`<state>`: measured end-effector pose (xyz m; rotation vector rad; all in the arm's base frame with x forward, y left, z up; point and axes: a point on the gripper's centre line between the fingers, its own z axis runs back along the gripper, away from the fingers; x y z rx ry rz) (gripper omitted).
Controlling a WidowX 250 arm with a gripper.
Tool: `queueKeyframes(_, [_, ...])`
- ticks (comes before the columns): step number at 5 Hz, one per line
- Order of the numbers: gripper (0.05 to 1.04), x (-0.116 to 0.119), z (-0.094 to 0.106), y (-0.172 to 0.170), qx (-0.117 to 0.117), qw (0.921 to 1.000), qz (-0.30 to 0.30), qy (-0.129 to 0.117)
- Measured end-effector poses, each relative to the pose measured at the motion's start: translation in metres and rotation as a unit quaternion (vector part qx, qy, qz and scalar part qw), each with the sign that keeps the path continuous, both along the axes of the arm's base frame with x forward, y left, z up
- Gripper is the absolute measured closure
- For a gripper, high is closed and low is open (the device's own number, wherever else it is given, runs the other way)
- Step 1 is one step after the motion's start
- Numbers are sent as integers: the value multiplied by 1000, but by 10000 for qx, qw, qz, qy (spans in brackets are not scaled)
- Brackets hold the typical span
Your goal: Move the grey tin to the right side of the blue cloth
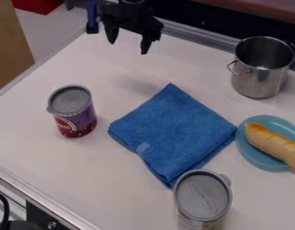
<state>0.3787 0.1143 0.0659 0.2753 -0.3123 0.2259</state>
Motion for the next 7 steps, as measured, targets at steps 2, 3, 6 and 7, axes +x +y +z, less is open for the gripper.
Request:
queueKeyframes(2, [83,-32,-27,-14,28,9911,-1057,814])
queueKeyframes(3, [83,-57,-9,-25,4,9731,-2037,1072])
queueKeyframes(6, [83,-148,-19,-67,-153,8631,-4654,1954])
queueKeyframes(7, [83,-179,-25,-85,-27,8419,-5080,1820])
